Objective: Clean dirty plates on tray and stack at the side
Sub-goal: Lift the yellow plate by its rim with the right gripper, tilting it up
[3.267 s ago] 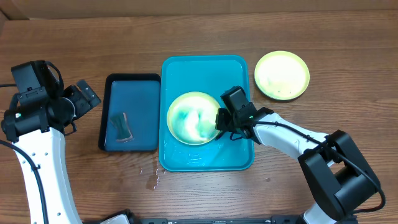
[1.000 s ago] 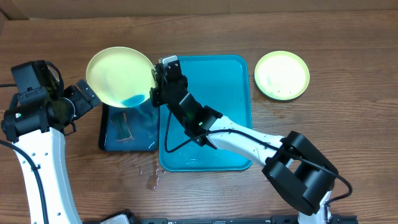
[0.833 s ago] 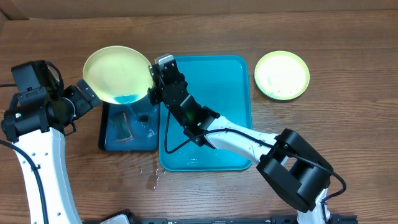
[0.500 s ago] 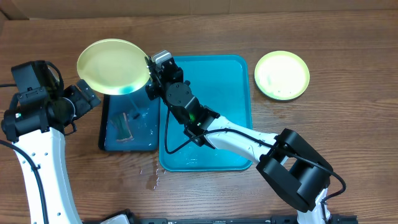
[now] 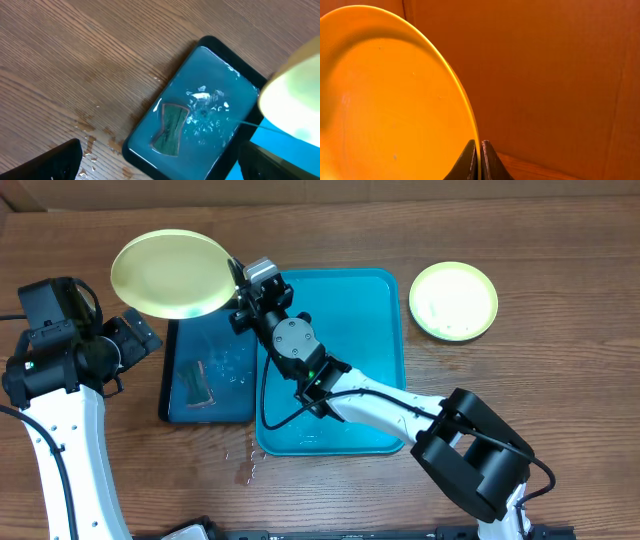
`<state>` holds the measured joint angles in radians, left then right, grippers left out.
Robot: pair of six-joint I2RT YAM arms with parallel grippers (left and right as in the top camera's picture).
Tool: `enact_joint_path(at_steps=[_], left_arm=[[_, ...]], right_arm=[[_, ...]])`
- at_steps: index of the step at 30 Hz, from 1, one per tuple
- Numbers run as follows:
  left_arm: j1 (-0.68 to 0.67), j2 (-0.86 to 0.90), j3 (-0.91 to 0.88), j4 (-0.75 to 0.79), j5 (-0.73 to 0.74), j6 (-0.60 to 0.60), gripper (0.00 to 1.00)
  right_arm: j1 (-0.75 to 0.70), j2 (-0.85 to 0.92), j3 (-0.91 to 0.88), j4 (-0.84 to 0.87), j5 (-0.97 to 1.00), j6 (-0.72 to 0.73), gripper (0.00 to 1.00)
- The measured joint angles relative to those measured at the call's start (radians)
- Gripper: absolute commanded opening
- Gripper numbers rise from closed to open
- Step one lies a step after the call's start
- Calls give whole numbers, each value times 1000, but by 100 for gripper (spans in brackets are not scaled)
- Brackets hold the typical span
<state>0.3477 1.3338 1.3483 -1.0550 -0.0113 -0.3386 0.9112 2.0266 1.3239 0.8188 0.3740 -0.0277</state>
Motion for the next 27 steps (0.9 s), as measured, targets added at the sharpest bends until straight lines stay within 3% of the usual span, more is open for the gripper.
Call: enact_joint_path(at_steps=[8,27], left_arm=[[0,0,0,0,0,0,100],[0,0,0,0,0,0,100]], right_arm=[[27,0,0,-60,-1,-3,4],[26,0,0,109,0,-6,4]])
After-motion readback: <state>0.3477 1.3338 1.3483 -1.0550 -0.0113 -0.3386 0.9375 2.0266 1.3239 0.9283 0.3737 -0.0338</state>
